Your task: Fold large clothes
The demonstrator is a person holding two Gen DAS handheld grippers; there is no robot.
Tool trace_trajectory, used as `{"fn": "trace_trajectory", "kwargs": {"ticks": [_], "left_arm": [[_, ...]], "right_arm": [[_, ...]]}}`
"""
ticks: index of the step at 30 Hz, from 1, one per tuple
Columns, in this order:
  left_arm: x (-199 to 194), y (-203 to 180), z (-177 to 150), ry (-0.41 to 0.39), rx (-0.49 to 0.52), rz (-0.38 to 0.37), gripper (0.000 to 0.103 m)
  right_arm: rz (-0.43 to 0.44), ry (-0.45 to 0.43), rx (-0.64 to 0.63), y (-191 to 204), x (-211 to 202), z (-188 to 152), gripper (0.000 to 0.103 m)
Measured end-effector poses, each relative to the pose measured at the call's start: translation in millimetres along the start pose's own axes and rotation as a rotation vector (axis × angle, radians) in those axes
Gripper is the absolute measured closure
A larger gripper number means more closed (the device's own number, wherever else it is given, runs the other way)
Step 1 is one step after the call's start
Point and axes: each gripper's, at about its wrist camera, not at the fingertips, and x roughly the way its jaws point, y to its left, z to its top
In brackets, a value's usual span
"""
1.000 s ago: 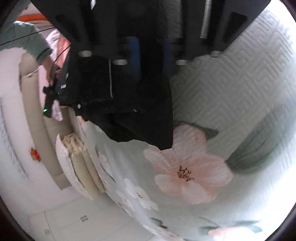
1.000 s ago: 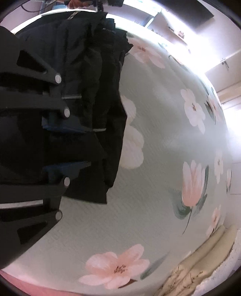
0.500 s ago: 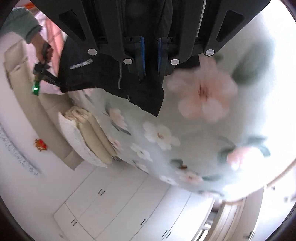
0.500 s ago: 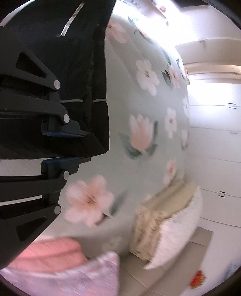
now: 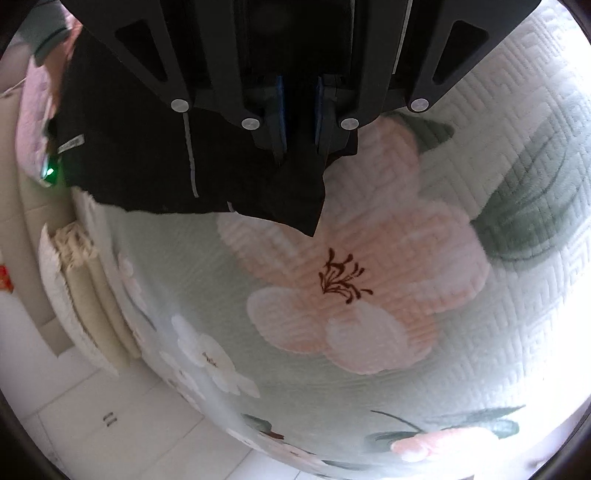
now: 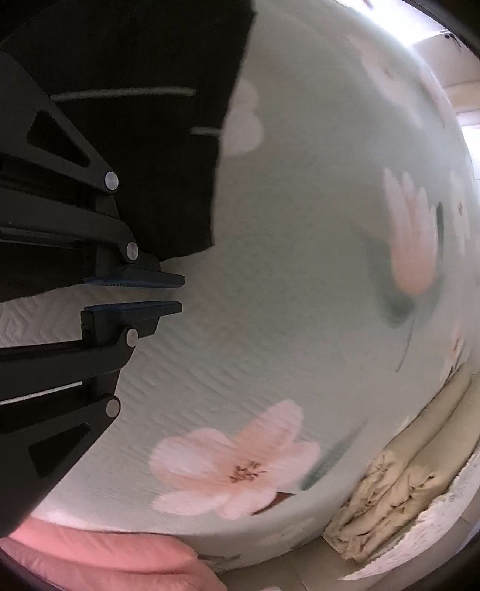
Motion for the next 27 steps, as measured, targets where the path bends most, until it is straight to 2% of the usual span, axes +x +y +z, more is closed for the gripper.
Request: {"fn": "trace_trajectory", "kwargs": {"ticks": [3,5,7,8,10,13,15,17,18,20,22,23,26,27], "left_arm": [[-14.3,5.9,2.8,-0.013,-0.022,-0.022,0.084],[-37.7,1.8,5.5,-0.044,0.000,0.011,0.073],[-63.6,-1.6,3.2,-0.093,0.020,0.031,0.071],[-85.7,-3.4,2.7,-0.141,0.028,0.085,0.070],[-114.5,-5.1,0.9,-0.187,0.028,0.114,0.070],[-153.5,-30.1,-12.9,-0.231,0.063,0.072,0.070],[-162.1,-61.8,-32.3,-0.215,0.132,0.019,0.070],[-156.6,-100.9,-62.4,-0.176,0.197,-0.052,0.069],[-150.6,-116.1,-76.2,-0.151,0.222,-0.087,0.069],[-127.4,-151.1,-108.4,-0.093,0.269,-0.140,0.069],[-103.2,-173.9,-134.0,-0.054,0.319,-0.120,0.069],[-82.3,-184.0,-149.0,-0.024,0.344,-0.086,0.069],[-31.0,-180.0,-170.0,0.020,0.356,0.039,0.069],[-19.5,-174.8,-171.3,0.026,0.341,0.049,0.070]], "right_arm": [[0.035,0.013,0.051,-13.5,-4.4,1.0,0.093],[0.064,0.000,0.096,-25.2,-17.7,3.0,0.088],[0.095,-0.023,0.129,-34.7,-38.2,2.2,0.079],[0.132,-0.057,0.141,-39.7,-60.7,-1.4,0.077],[0.153,-0.113,0.127,-41.8,-99.6,-8.6,0.067],[0.220,-0.175,0.088,-27.4,-158.1,-30.3,0.051],[0.266,-0.185,0.032,-5.4,-188.4,-45.4,0.050],[0.295,-0.170,-0.007,20.9,-203.8,-58.1,0.049],[0.337,-0.142,-0.038,41.3,-207.1,-68.8,0.049],[0.384,-0.114,-0.074,74.7,-204.4,-85.8,0.049],[0.393,-0.075,-0.096,100.2,-189.7,-98.4,0.049],[0.393,-0.052,-0.095,108.9,-177.3,-103.4,0.049],[0.292,-0.017,-0.156,137.2,-139.7,-117.0,0.044],[0.279,0.008,-0.154,140.7,-124.8,-118.2,0.041]]}}
